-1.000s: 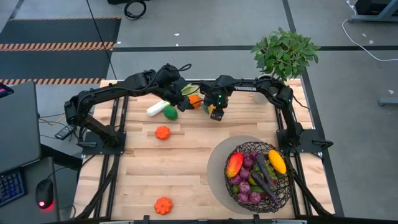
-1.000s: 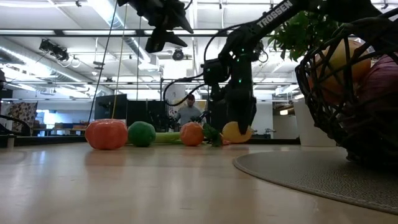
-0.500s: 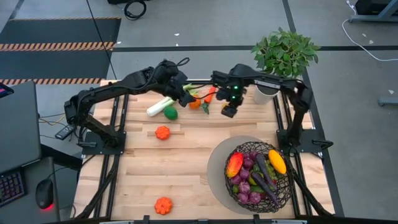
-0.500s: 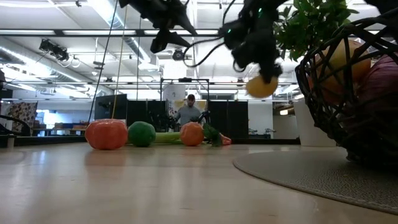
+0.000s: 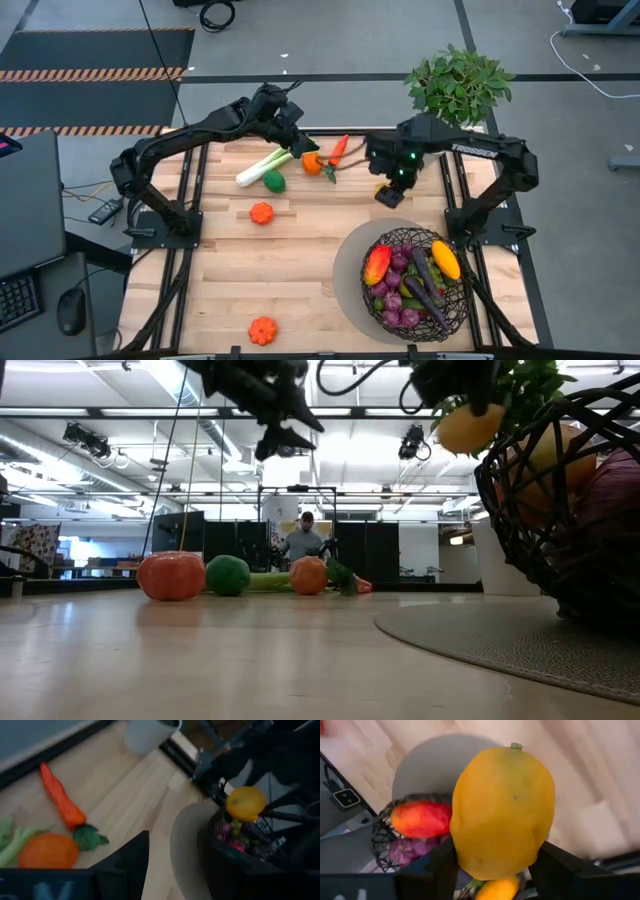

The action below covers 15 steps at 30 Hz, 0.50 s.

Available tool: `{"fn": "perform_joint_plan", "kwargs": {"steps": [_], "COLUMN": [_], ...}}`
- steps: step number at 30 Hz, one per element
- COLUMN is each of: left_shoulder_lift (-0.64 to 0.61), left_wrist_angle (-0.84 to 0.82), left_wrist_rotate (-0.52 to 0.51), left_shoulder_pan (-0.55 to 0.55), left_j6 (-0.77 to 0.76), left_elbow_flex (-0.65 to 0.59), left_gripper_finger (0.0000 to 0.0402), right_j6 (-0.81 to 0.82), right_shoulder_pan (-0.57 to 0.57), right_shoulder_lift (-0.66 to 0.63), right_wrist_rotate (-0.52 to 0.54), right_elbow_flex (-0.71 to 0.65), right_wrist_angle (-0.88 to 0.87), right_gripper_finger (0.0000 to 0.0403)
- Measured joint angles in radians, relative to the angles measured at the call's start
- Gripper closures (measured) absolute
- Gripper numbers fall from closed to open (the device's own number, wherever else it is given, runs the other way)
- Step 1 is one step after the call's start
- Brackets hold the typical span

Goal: Build produce basket
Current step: Put the yellow lemon into the black basket

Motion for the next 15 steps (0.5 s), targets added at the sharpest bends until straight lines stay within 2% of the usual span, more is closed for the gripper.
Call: {"fn": "perform_joint_plan", "kwargs": {"steps": [5, 10, 15], "left_shoulder_lift": [0.074, 0.137, 0.172], "left_wrist_angle": [0.058, 0.086, 0.083], "left_wrist_rotate": [0.113, 0.120, 0.124], "left_shoulder_pan": [0.010, -0.018, -0.059], "left_j6": [-0.004, -0.005, -0.027], "left_elbow_flex": [0.000, 0.000, 0.000], "left_gripper_finger": [0.0230, 0.0230, 0.0230], "right_j6": [0.204, 0.424, 0.590], "right_shoulder_pan": [0.100, 0.229, 0.357], "right_shoulder_lift": [-0.060, -0.115, -0.167], "right_wrist_rotate": [0.006, -0.019, -0.004], "right_elbow_flex": [-0.108, -0.207, -0.292], "right_wrist_angle": [0.001, 0.033, 0.147], "right_gripper_finger": [0.0192, 0.0192, 0.0192]}}
